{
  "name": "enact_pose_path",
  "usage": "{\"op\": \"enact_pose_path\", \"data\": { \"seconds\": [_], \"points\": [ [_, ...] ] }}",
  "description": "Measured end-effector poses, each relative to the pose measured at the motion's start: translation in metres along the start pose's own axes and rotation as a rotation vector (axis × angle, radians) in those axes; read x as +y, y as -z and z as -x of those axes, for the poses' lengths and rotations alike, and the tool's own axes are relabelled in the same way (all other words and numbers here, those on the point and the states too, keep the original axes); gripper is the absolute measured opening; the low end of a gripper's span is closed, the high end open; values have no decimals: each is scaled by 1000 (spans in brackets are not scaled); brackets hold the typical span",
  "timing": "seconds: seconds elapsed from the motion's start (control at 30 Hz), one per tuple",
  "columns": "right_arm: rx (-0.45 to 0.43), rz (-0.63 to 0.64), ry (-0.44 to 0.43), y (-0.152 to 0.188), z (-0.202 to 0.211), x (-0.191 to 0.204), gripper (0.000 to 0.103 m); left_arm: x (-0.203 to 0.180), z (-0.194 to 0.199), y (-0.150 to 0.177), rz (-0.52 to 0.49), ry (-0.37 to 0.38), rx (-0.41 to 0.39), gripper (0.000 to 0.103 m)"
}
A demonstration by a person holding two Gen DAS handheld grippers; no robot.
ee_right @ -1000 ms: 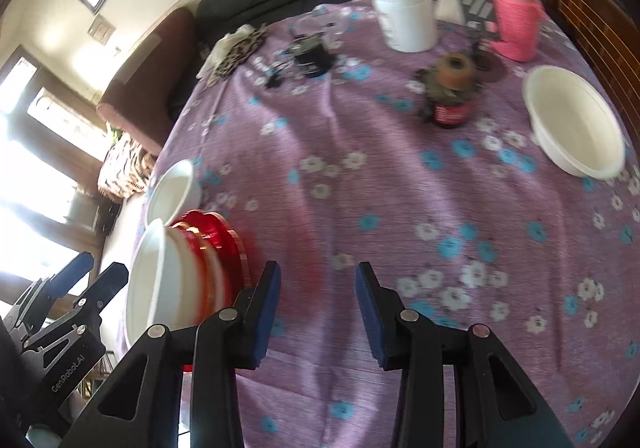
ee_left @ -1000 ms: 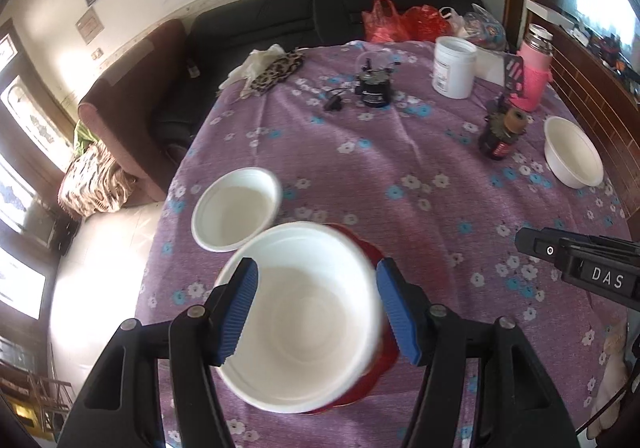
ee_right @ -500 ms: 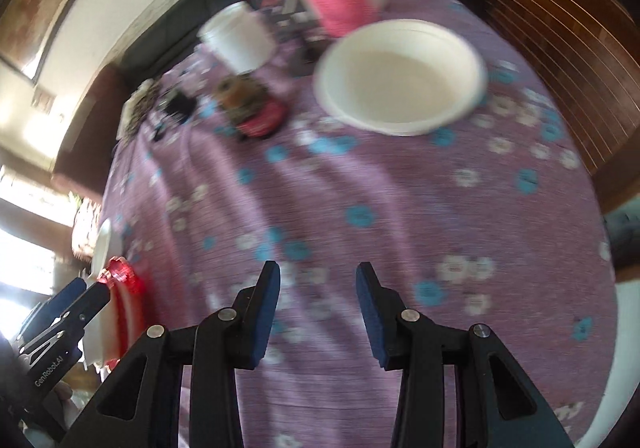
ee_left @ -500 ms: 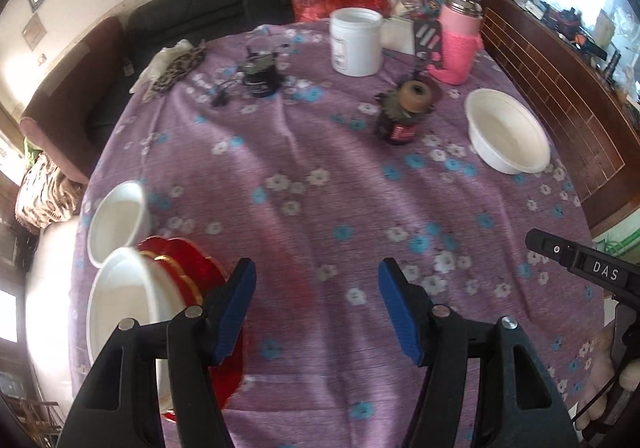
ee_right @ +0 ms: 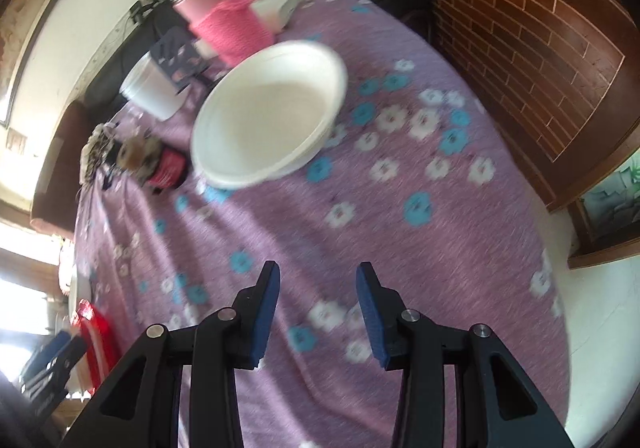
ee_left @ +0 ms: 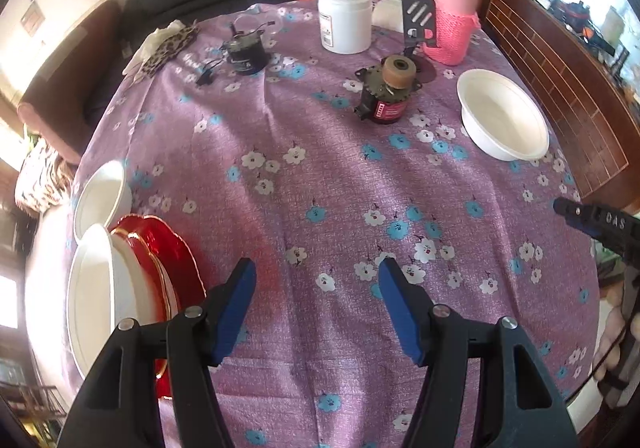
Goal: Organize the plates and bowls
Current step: 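Move both open grippers toward the white bowl beside the pink thermos, then close both grippers on the white bowl rim beside the pink thermos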
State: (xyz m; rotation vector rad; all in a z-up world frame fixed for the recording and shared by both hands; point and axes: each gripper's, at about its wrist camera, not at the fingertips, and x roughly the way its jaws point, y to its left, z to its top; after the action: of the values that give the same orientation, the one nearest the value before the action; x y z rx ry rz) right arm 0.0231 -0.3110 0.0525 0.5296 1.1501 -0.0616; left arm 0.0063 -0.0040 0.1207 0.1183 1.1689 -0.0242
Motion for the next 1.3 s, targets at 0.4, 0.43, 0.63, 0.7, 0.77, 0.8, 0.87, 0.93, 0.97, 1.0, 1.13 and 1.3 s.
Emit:
{"op": "enact_pose_path", "data": {
  "seconds": [0.4,0.43,0.63,0.7,0.77,0.8,0.87,0.93,0.97,1.0,1.13,1.3],
  "points": [
    [-100,94,94,-64,-4,6,42,-62,-36,-68,22,259,-28,65],
    [-99,106,96,-68,-7,4,42,-67,-39,-74,21,271,-31,65],
    [-42,126,36,-100,-30,-4,42,-98,-76,-119,32,288,-24,65],
    [-41,140,30,-104,-35,-2,42,-107,-87,-129,26,285,-20,65],
    [-43,161,31,-109,-39,2,42,-112,-96,-135,27,274,-14,65],
    [-43,171,39,-110,-41,4,42,-114,-101,-138,30,275,-8,65],
    [-42,182,35,-114,-46,7,42,-115,-110,-143,31,269,3,65],
    [-39,184,40,-118,-52,9,42,-118,-117,-148,28,261,11,65],
    [-36,187,35,-120,-55,10,42,-119,-120,-150,28,263,14,65],
    [-34,189,37,-120,-58,11,42,-122,-124,-152,24,272,24,65],
    [-20,201,45,-121,-68,13,42,-129,-136,-157,20,274,49,65],
    [-5,186,42,-122,-78,11,42,-138,-147,-158,17,278,74,59]
  ]
}}
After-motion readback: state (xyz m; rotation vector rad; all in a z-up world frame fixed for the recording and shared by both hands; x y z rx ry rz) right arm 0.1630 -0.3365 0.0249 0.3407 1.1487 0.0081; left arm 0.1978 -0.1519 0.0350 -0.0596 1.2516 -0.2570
